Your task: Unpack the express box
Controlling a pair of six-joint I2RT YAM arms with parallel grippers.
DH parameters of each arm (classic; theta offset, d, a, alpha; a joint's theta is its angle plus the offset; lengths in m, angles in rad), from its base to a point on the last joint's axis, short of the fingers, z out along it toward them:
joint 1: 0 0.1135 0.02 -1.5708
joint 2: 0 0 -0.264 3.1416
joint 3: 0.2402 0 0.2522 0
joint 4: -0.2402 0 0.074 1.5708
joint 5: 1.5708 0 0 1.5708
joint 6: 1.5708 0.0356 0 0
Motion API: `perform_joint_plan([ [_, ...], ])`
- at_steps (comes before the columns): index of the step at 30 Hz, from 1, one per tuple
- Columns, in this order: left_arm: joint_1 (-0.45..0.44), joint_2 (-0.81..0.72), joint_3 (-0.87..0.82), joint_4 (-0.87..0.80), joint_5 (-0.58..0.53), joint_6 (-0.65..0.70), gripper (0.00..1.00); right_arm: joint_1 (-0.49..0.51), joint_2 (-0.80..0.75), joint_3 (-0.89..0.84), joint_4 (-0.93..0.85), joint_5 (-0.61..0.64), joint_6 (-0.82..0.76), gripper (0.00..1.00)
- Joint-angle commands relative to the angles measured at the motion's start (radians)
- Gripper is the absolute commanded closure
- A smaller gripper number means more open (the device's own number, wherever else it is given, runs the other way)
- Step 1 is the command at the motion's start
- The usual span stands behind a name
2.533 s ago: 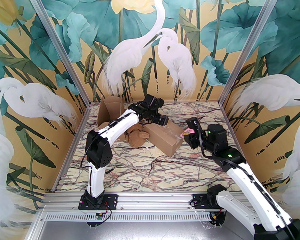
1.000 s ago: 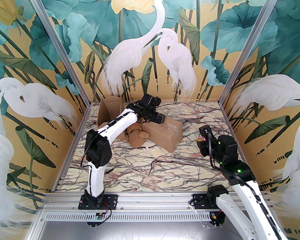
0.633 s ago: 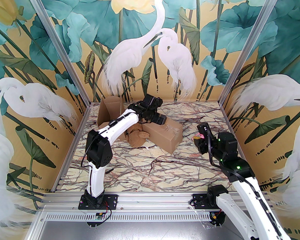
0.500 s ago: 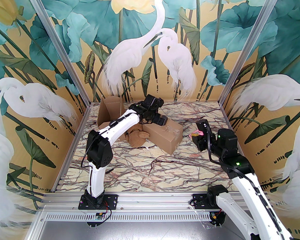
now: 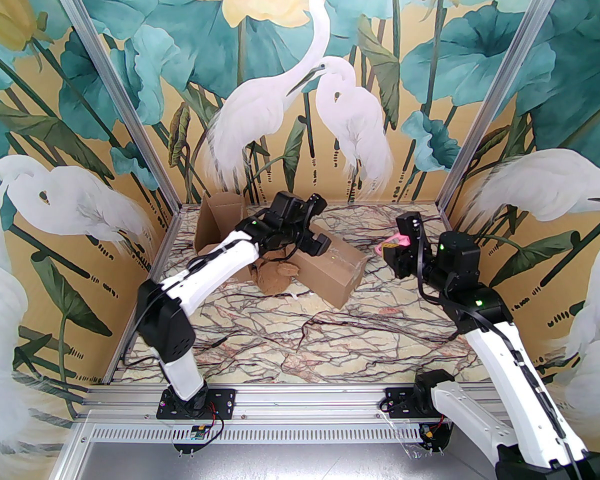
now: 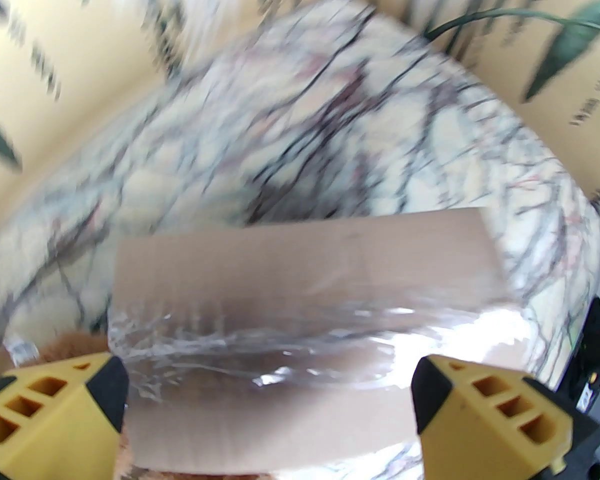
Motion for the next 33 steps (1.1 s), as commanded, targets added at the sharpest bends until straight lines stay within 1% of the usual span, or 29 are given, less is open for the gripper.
perform_joint_plan([
  [1, -0.066, -0.067, -0.052, 0.167, 0.122, 0.145, 0.01, -0.004, 0.041, 0.071, 0.005, -0.005, 0.053, 1.0],
  [4, -0.11, -0.039, -0.013, 0.143, 0.172, 0.177, 0.08, -0.004, 0.08, 0.115, 0.006, -0.034, 0.07, 1.0],
  [6, -0.137, -0.005, 0.015, 0.135, 0.181, 0.199, 0.09, -0.004, 0.098, 0.138, 0.01, -0.049, 0.084, 1.0],
  [8, -0.152, 0.022, 0.026, 0.155, 0.164, 0.213, 0.1, -0.004, 0.112, 0.151, 0.014, -0.063, 0.09, 1.0],
  [11, -0.155, 0.063, 0.051, 0.181, 0.161, 0.206, 0.14, -0.005, 0.115, 0.156, 0.015, -0.075, 0.1, 1.0],
  [15, -0.154, 0.113, 0.098, 0.177, 0.16, 0.202, 0.15, -0.004, 0.106, 0.153, 0.026, -0.083, 0.112, 1.0],
  [17, -0.154, 0.136, 0.12, 0.163, 0.15, 0.199, 0.17, -0.004, 0.104, 0.154, 0.027, -0.086, 0.117, 1.0],
  [19, -0.154, 0.152, 0.137, 0.154, 0.143, 0.195, 0.21, -0.005, 0.105, 0.155, 0.03, -0.091, 0.122, 1.0],
  [24, -0.157, 0.171, 0.153, 0.155, 0.173, 0.186, 0.37, -0.004, 0.106, 0.153, 0.04, -0.084, 0.13, 1.0],
  [26, -0.157, 0.18, 0.16, 0.146, 0.185, 0.186, 0.4, -0.005, 0.107, 0.155, 0.051, -0.084, 0.14, 1.0],
  [30, -0.16, 0.203, 0.176, 0.123, 0.198, 0.188, 0.42, -0.004, 0.107, 0.157, 0.075, -0.075, 0.171, 1.0],
  [31, -0.16, 0.207, 0.179, 0.117, 0.2, 0.187, 0.42, -0.004, 0.106, 0.157, 0.081, -0.073, 0.176, 1.0],
  [33, -0.16, 0.218, 0.189, 0.104, 0.202, 0.188, 0.37, -0.004, 0.104, 0.158, 0.093, -0.069, 0.184, 1.0],
])
